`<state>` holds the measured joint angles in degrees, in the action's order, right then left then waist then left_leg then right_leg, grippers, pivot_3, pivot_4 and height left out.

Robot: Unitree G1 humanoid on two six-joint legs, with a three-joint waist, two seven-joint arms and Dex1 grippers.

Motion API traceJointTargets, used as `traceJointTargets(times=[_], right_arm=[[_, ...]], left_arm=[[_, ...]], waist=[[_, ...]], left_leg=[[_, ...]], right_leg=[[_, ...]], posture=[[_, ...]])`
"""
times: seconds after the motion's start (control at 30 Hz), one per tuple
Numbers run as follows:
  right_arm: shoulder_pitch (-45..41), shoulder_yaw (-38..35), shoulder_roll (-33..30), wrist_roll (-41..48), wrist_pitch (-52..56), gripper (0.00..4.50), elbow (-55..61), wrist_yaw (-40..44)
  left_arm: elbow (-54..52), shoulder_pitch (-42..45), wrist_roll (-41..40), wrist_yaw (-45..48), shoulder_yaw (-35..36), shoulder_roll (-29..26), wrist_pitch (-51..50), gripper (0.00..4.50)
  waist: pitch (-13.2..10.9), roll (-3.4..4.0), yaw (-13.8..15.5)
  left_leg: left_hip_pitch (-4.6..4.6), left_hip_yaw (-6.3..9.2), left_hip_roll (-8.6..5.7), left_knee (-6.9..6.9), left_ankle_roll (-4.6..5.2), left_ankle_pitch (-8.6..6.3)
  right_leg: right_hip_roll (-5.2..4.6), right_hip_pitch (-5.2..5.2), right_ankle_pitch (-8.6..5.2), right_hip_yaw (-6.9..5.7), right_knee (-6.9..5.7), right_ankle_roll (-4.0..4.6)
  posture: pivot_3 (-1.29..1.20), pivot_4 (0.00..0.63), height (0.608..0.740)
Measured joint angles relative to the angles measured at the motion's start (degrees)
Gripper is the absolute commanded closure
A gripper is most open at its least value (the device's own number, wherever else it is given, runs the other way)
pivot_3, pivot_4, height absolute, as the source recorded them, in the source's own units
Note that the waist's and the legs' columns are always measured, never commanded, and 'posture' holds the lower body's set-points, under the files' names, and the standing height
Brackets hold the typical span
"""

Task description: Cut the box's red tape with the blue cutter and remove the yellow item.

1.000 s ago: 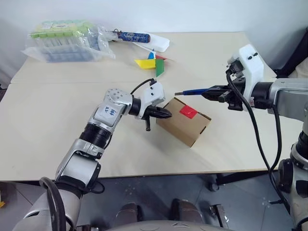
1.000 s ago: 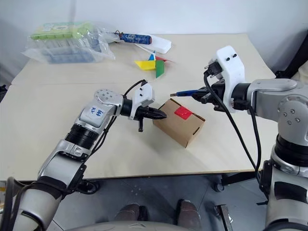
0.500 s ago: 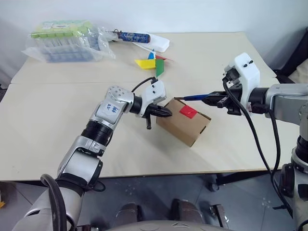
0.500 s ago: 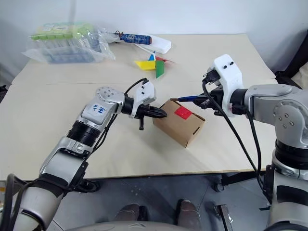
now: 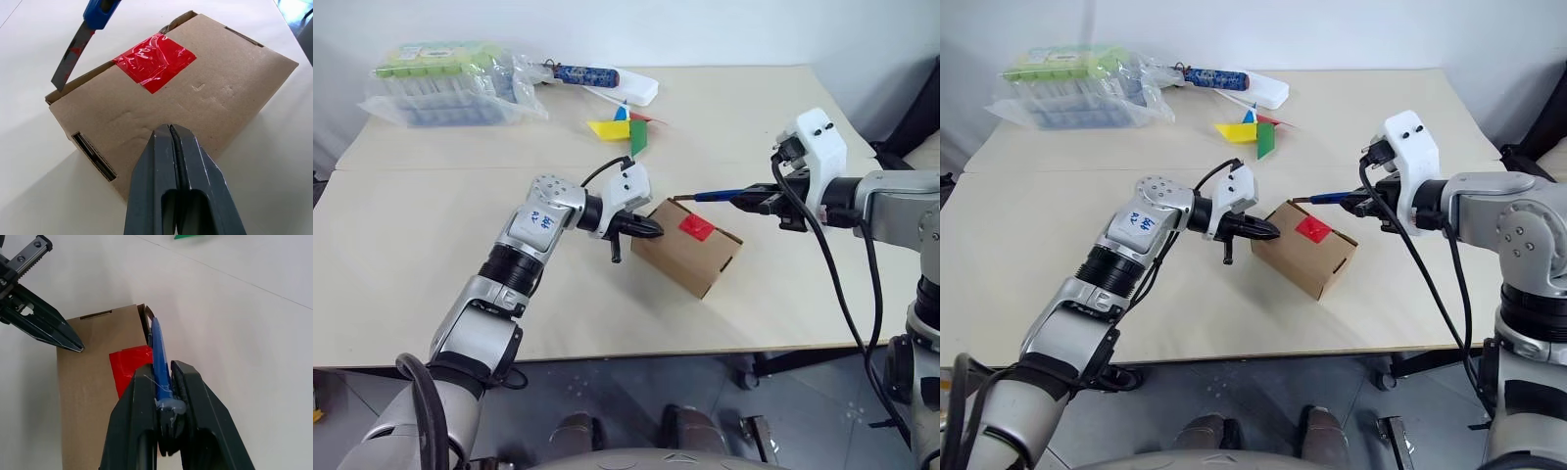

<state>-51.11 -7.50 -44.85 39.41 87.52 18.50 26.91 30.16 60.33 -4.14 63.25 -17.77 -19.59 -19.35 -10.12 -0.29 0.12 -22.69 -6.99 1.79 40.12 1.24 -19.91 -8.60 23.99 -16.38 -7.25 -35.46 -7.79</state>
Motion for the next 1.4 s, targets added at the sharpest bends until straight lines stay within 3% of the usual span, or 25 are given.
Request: traceJointTargets(times=[0.43, 1.1, 1.4], right_arm=[[0.1, 1.9, -2.4, 0.2, 0.1, 4.33, 0.8, 2.7], [-9.8, 16.1, -8.4, -2.3, -1.5, 4.33, -4.2, 10.9], [-10.7, 18.9, -10.5, -3.7, -2.4, 4.33, -4.6, 13.5]], left_arm=[[1.4, 0.7, 0.2, -0.8, -0.1, 0.5, -0.2, 4.50], [1.5, 4.3, 3.9, -1.3, -1.9, 1.9, -8.4, 4.50], [-3.1, 4.2, 4.6, -3.1, -3.3, 2.1, -14.7, 4.50]], waist=[[0.0, 0.00, 0.1], [0.0, 0.00, 0.2], [0.0, 0.00, 0.6]], left_leg=[[0.00, 0.01, 0.00, 0.05, 0.01, 0.00], [0.18, 0.03, 0.00, 0.09, 0.03, 0.00], [0.27, 0.04, 0.00, 0.08, 0.04, -0.01]], right_leg=[[-0.01, -0.02, 0.00, 0.00, 0.00, 0.00], [-0.02, -0.22, 0.00, 0.02, 0.01, 0.00], [-0.03, -0.30, 0.00, 0.02, 0.01, 0.00]], posture=[[0.00, 0.150, 0.740], [0.00, 0.150, 0.740], [0.00, 0.150, 0.740]])
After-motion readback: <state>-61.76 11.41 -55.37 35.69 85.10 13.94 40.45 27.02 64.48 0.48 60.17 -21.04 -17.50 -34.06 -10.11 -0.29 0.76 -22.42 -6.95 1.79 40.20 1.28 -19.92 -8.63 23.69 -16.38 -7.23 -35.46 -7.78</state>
